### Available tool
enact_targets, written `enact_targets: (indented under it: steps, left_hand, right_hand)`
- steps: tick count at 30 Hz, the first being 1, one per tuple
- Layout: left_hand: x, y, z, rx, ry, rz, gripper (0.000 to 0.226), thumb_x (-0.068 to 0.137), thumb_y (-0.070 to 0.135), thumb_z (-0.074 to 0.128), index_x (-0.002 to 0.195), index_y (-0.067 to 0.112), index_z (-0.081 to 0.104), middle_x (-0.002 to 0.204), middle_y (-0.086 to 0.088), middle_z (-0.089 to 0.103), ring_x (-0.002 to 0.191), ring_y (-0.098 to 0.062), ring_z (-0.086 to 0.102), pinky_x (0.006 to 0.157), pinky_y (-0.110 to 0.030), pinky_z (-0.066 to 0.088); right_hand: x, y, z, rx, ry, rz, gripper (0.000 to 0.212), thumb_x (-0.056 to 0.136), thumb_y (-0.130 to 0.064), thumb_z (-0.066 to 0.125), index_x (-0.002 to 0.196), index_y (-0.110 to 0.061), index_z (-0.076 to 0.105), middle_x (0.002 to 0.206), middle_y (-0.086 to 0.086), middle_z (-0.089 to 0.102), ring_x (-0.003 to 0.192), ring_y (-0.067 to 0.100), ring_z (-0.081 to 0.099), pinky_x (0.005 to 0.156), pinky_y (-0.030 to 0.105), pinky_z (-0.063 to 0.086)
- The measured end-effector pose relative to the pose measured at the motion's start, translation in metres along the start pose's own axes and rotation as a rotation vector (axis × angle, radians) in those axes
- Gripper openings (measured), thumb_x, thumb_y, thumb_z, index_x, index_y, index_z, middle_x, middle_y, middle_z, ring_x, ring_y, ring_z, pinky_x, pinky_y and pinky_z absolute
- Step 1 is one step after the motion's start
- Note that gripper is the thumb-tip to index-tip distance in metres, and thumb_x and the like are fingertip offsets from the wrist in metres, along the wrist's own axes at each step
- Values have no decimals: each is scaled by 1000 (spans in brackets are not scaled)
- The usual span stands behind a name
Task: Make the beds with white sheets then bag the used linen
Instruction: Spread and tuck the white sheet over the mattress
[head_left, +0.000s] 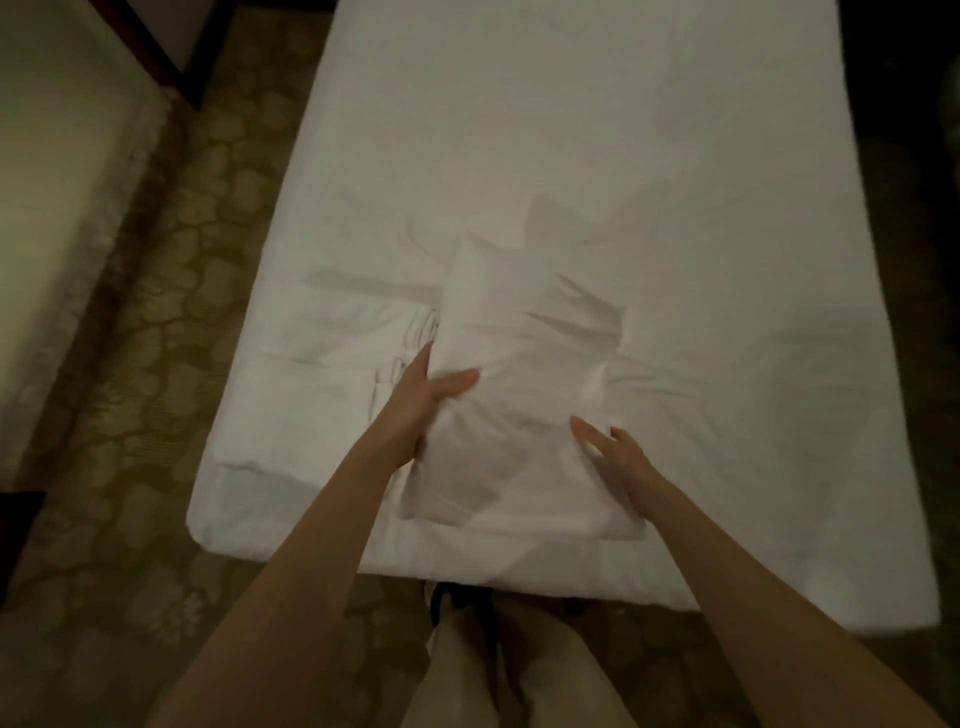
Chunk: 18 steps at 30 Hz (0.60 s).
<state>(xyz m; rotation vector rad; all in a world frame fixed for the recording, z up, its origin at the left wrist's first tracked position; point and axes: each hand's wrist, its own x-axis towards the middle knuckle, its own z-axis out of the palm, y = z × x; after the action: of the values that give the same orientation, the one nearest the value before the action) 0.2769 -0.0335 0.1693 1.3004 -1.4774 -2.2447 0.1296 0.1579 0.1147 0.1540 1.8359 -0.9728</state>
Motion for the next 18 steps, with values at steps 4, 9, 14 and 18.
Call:
enact_targets:
  steps: [4,9,14,18]
  left_hand:
    - [-44,58,-6,-92,-30,31,53,69,18,68,121,13,59,104,-5,73,92,-22,71,73,-30,58]
    - [-99,111,-23,-188,-20,30,50,69,23,70,116,10,63,104,-9,73,93,-25,71,72,-33,59]
    - [-139,132,-54,-233,38,24,58,68,29,75,121,10,62,117,-14,69,105,-31,67,78,-38,59]
    - [-153,138,-83,-164,129,51,75,56,31,83,125,14,59,117,-10,69,105,-29,67,78,-37,56]
  right_hand:
    - [-38,-40,-10,220,-335,83,44,86,-47,61,117,-16,65,102,5,74,89,20,72,82,35,52]
    - [-106,-104,12,314,-438,-98,30,103,-20,37,86,-12,60,57,-4,69,48,0,64,44,14,48]
    - [-113,-123,46,295,-474,-169,26,102,-26,41,95,-10,61,79,5,74,51,5,66,42,14,47]
    - [-110,-136,58,239,-538,-142,27,96,-26,50,105,-4,64,89,13,74,80,21,72,69,30,57]
